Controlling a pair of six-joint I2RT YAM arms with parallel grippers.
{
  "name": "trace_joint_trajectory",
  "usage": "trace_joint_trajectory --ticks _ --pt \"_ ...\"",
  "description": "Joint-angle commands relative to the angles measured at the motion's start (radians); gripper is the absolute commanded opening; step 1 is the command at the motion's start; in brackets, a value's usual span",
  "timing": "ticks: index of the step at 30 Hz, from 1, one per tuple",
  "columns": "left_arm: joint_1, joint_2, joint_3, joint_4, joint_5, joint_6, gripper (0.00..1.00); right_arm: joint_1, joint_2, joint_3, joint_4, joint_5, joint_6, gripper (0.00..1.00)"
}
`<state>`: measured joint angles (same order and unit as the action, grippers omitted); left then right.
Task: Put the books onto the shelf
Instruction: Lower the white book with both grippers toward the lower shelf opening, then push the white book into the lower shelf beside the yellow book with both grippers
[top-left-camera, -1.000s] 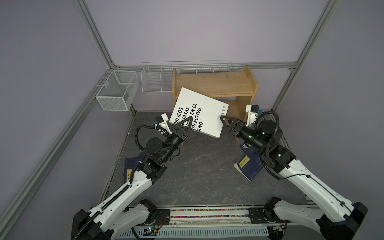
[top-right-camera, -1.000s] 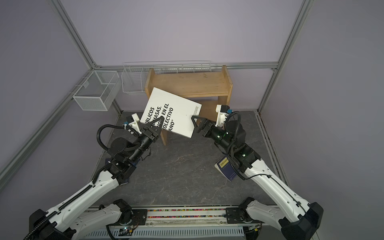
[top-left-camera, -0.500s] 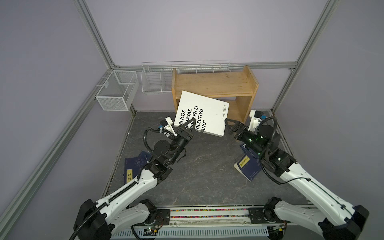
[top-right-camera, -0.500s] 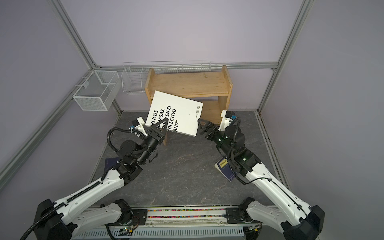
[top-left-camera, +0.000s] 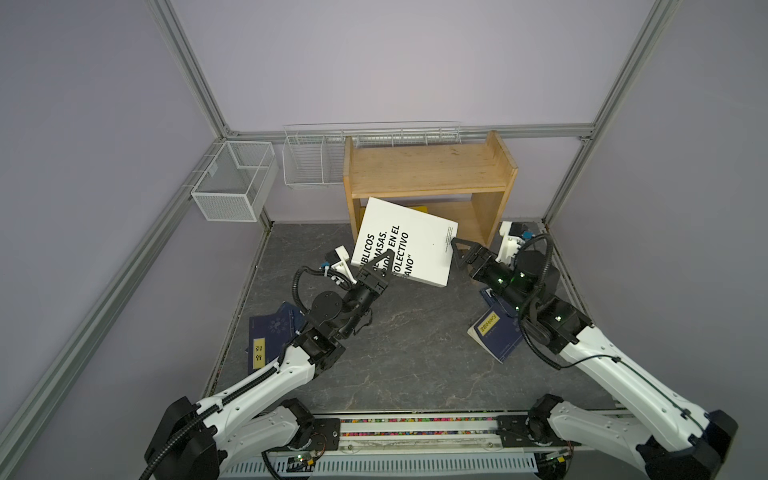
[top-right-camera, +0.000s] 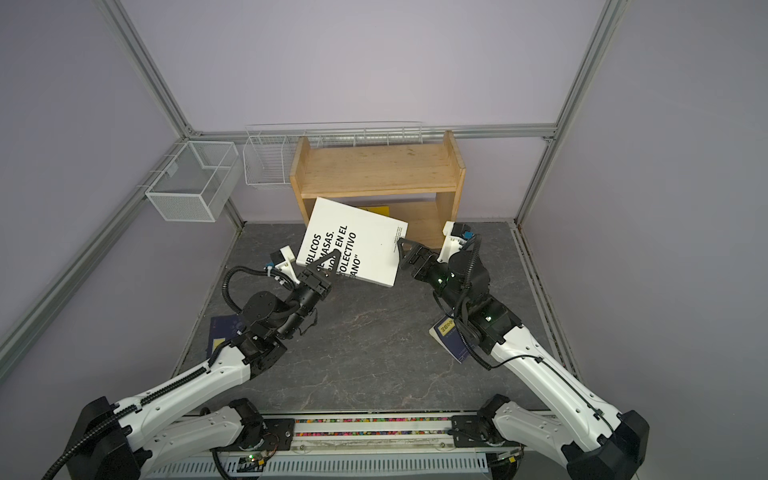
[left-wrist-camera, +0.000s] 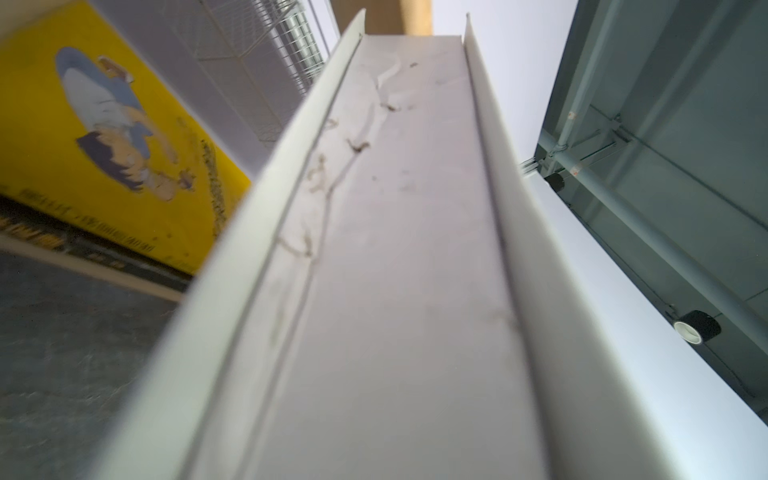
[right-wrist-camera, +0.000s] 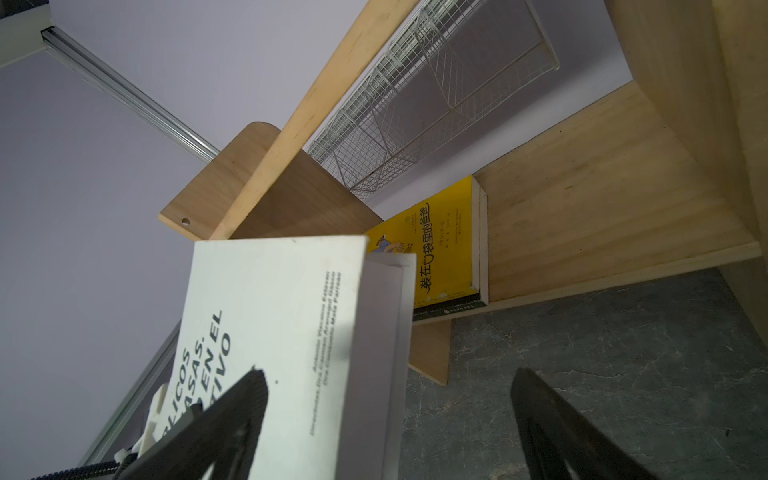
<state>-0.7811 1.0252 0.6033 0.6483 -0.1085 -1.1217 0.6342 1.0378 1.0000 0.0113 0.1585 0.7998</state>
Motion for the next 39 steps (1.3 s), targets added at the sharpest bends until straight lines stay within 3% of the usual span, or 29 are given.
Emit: trace_joint_trajectory --ticks 1,10,16,30,39 --pt "-0.013 -0.064 -0.034 0.011 -0.040 -0.024 0.29 -0.009 -0.013 -0.020 -0.004 0.009 -0.010 0.94" --pt "-0.021 -0.096 -0.034 -0.078 -0.133 -0.049 0.29 -0.008 -0.001 -0.015 -0.003 -0.007 0.010 0.94" --pt "-0.020 -0.019 0.084 -0.108 -0.178 -0.027 0.29 -0.008 0.005 -0.012 -0.010 -0.015 0.013 0.93" --pt "-0.020 0.212 0.203 0.089 -0.367 -0.032 0.30 -0.007 0.055 -0.003 0.020 -0.028 0.018 0.92" --pt "-0.002 0.301 0.311 0.043 -0.412 -0.024 0.34 -0.008 0.174 0.055 0.131 -0.032 -0.031 0.81"
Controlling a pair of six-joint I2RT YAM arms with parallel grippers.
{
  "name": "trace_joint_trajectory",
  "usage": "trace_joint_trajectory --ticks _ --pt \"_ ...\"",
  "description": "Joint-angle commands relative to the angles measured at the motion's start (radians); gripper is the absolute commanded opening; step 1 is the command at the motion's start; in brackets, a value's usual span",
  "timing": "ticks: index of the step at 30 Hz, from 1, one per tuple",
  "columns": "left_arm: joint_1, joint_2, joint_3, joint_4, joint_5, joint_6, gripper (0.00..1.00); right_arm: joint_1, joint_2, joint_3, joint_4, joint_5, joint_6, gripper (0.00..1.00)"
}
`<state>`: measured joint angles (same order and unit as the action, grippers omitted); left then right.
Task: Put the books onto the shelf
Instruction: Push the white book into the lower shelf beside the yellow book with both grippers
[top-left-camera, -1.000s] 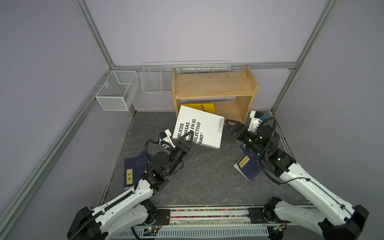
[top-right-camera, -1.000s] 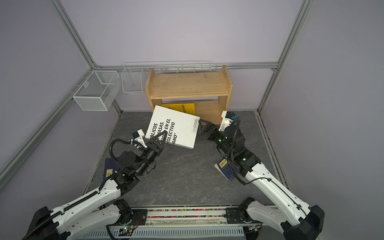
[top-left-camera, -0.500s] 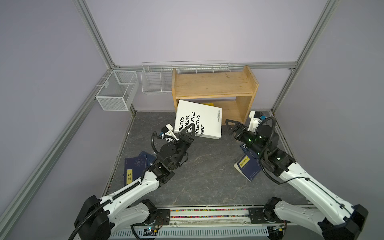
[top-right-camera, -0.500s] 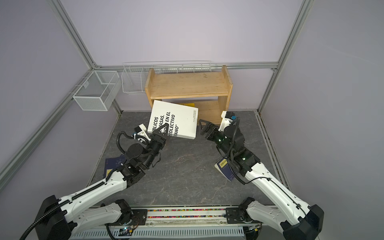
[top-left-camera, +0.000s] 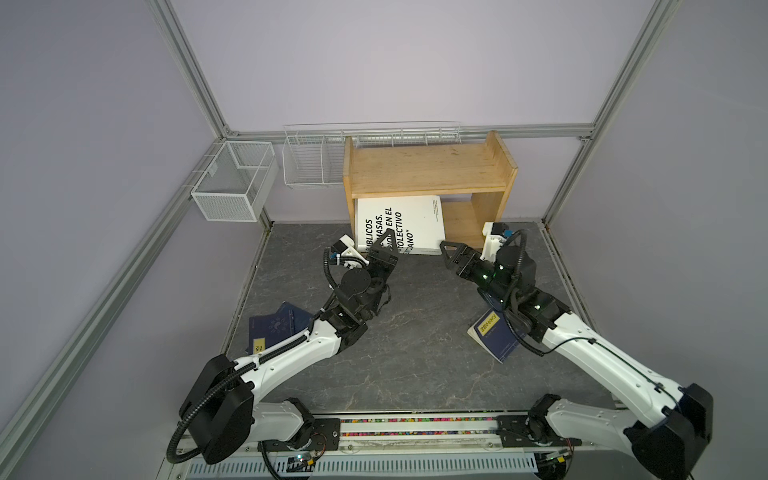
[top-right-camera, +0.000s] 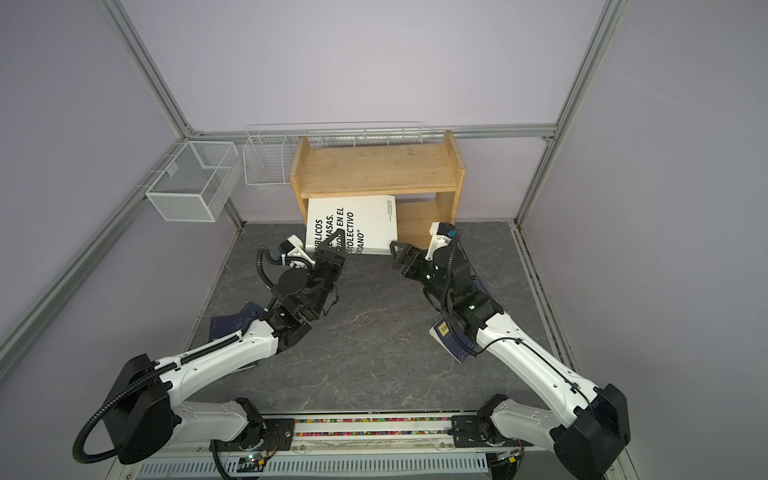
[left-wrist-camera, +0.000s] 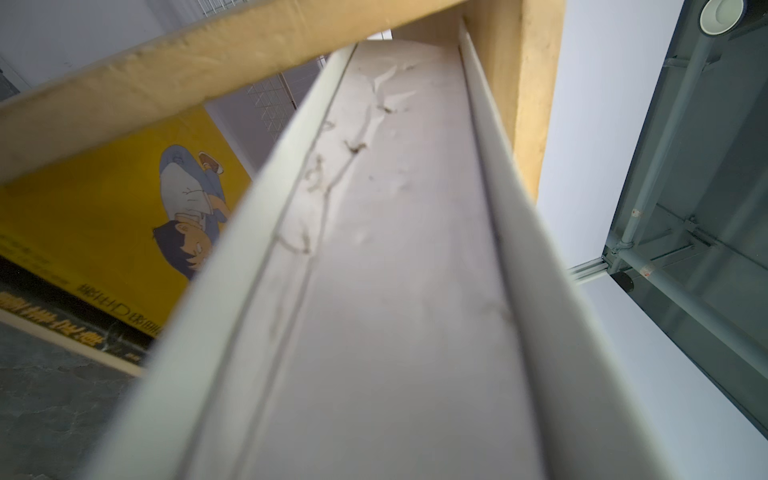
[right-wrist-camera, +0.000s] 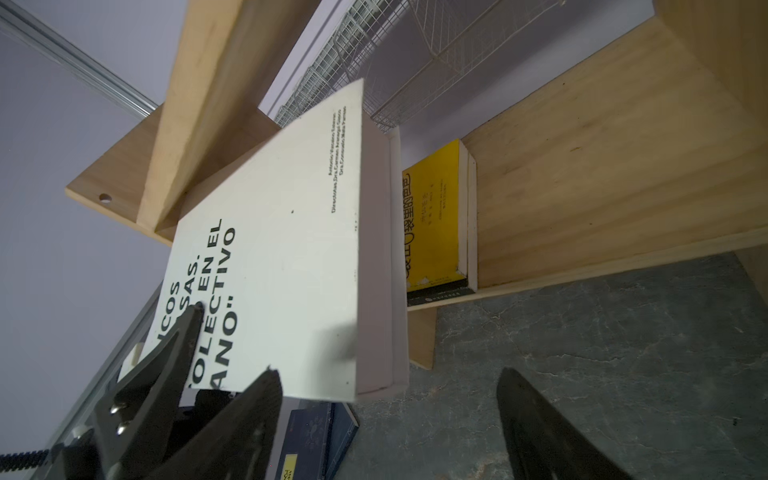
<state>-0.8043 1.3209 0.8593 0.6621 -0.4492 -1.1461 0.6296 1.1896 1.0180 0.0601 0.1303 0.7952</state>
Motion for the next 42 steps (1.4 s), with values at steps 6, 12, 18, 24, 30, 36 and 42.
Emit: trace_joint_trajectory --ticks 6,12,18,24,30,36,42 --pt "0.061 0.059 0.087 0.004 -0.044 -0.060 0.34 -0.004 0.095 0.072 0.155 -0.006 -0.045 0.79" --pt "0.100 0.121 0.124 0.010 -0.034 -0.111 0.34 -0.004 0.168 0.111 0.211 -0.005 -0.069 0.75" --pt "0.108 0.162 0.164 0.003 -0.053 -0.113 0.34 -0.005 0.244 0.155 0.252 0.002 -0.097 0.72" --pt "0.125 0.188 0.180 -0.025 -0.030 -0.144 0.35 -0.013 0.301 0.204 0.248 0.009 -0.117 0.71" --pt "0.134 0.205 0.191 -0.049 -0.025 -0.153 0.37 -0.020 0.359 0.239 0.247 -0.015 -0.119 0.69" --pt "0.139 0.247 0.213 -0.043 -0.023 -0.157 0.41 -0.024 0.412 0.260 0.275 -0.045 -0.096 0.63" --pt "0.142 0.265 0.228 -0.051 -0.023 -0.161 0.45 -0.024 0.450 0.280 0.290 -0.069 -0.086 0.60"
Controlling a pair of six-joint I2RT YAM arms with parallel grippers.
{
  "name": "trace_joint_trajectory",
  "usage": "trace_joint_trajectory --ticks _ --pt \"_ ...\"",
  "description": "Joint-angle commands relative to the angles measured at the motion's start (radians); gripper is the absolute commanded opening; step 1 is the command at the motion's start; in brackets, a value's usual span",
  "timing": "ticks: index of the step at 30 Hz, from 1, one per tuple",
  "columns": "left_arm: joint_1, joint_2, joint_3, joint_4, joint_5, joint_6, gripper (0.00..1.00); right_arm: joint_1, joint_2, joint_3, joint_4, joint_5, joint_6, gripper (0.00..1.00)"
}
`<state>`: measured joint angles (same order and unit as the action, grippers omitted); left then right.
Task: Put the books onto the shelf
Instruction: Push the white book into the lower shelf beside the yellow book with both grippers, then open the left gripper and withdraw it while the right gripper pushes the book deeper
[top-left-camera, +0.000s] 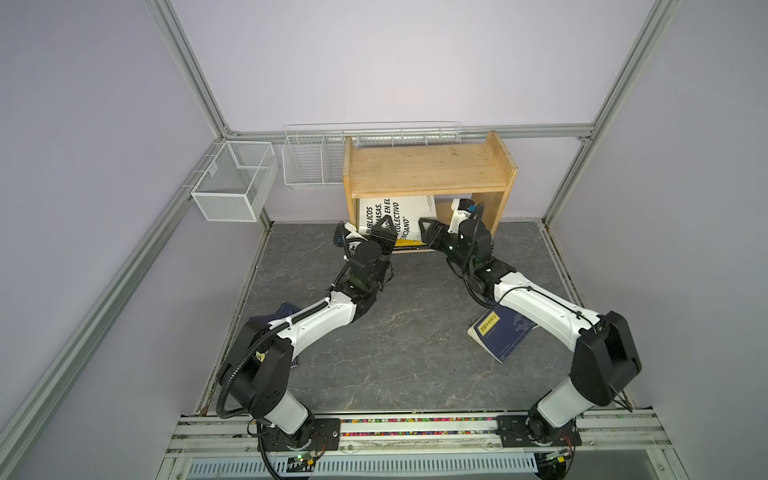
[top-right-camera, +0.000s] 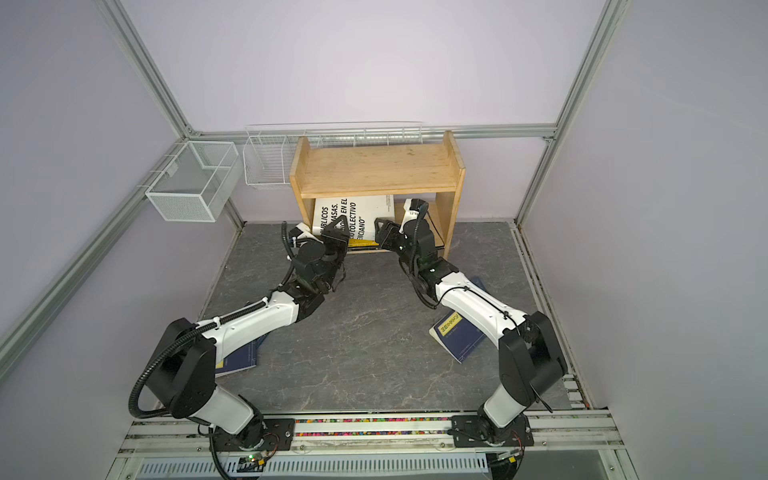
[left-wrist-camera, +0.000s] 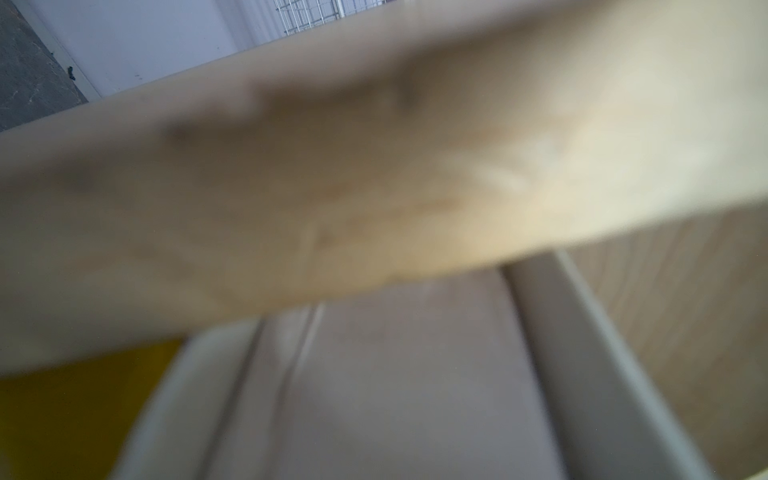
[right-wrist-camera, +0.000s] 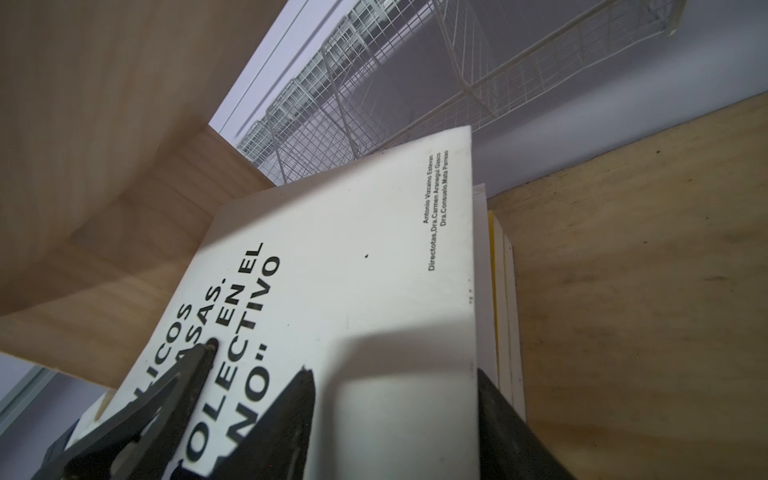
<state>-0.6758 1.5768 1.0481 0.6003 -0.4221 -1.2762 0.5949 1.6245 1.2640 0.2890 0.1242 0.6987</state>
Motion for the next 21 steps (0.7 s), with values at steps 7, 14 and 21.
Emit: trace_joint_trajectory --ticks 7,14,21 --pt "0.016 0.016 0.070 -0.064 -0.004 -0.024 0.71 0.011 0.042 0.054 0.063 -0.071 0.016 0.57" --pt "0.018 -0.021 0.069 -0.223 0.051 -0.052 0.87 0.011 0.064 0.062 0.053 -0.067 0.025 0.53" --pt "0.044 -0.121 0.023 -0.384 0.122 -0.051 1.00 0.011 0.071 0.057 0.045 -0.059 0.031 0.52"
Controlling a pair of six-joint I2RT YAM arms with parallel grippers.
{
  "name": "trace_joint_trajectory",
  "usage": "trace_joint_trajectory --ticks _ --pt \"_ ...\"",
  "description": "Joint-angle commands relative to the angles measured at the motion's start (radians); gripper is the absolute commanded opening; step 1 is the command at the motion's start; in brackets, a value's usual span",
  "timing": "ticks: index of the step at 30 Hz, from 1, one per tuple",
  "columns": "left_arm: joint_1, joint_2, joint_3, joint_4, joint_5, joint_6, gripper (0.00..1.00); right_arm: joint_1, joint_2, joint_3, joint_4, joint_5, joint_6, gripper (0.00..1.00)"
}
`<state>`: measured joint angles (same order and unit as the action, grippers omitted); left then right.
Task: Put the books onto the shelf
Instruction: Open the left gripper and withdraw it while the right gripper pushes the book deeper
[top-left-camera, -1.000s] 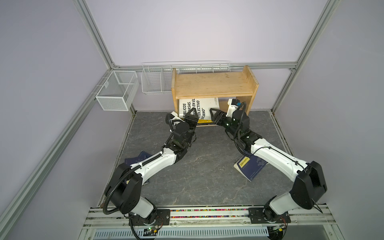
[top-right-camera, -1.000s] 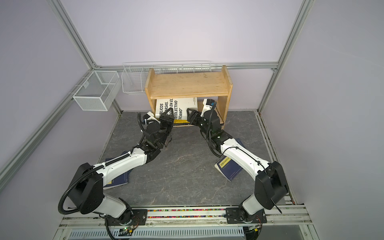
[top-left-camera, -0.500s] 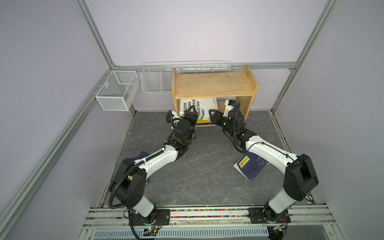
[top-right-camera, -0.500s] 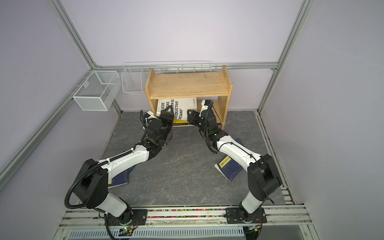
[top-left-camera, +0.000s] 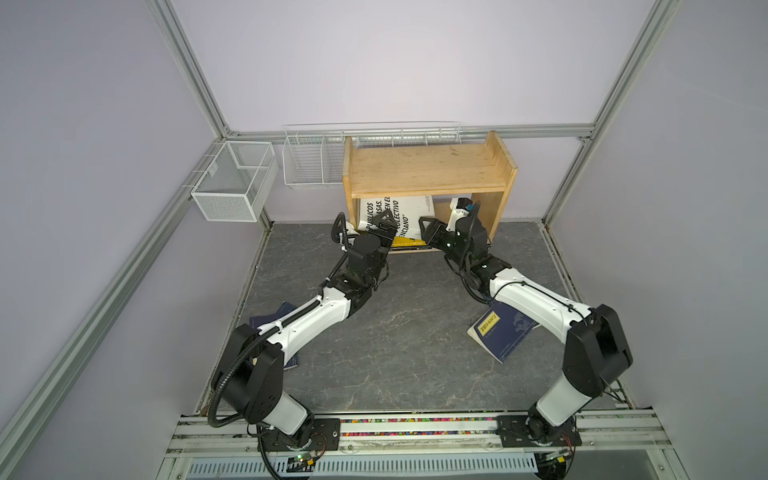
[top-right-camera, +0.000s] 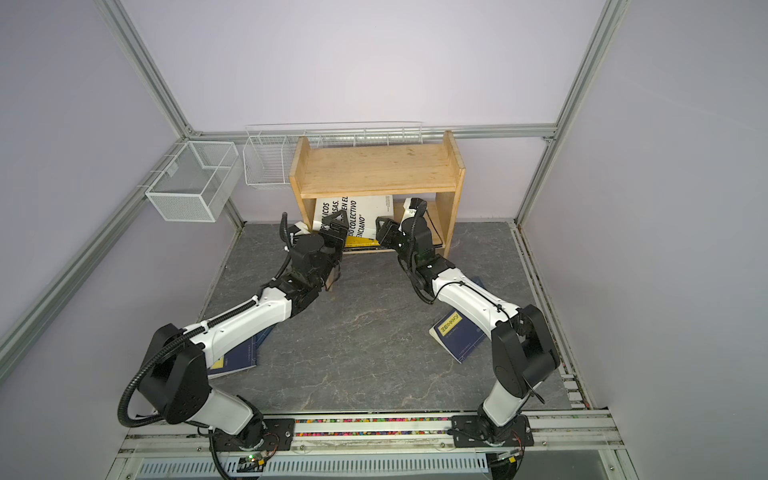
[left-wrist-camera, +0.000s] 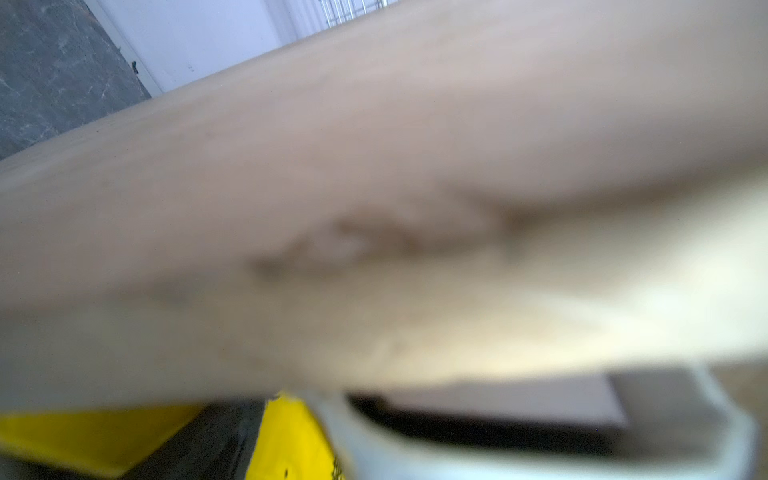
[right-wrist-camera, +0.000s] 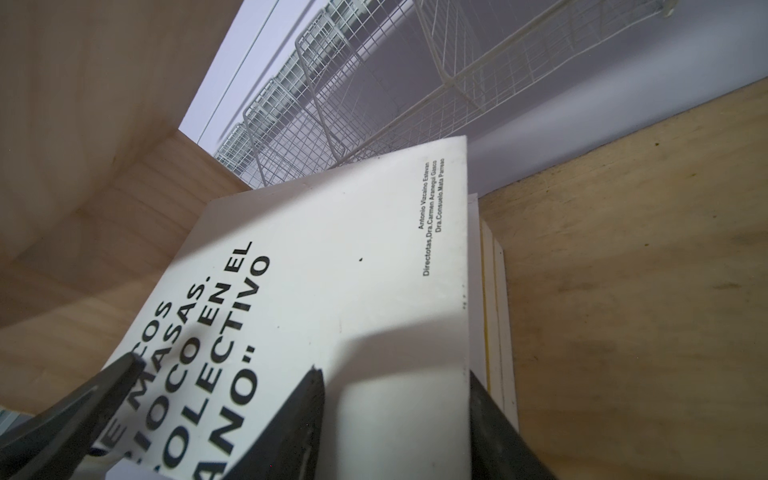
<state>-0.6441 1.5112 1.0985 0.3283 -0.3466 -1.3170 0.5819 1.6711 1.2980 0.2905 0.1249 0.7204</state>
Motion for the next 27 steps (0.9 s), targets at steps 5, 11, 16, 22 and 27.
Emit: trace_joint_trajectory --ticks 5,11,16,22,27 --pt "0.022 -0.203 -0.108 -0.219 0.062 0.058 1.00 0.023 0.020 0.027 0.042 -0.054 -0.001 0.52" --pt "0.050 -0.495 -0.231 -0.373 -0.007 0.214 1.00 0.020 -0.017 0.042 0.008 -0.039 -0.059 0.53" --pt "0.058 -0.708 -0.276 -0.489 -0.145 0.311 1.00 0.019 -0.035 0.054 -0.013 -0.032 -0.088 0.55" --pt "0.061 -0.799 -0.318 -0.514 -0.210 0.327 1.00 0.018 -0.034 0.059 -0.032 -0.022 -0.105 0.56" --pt "0.061 -0.762 -0.318 -0.496 -0.179 0.329 1.00 0.000 -0.022 0.058 -0.038 -0.037 -0.094 0.57"
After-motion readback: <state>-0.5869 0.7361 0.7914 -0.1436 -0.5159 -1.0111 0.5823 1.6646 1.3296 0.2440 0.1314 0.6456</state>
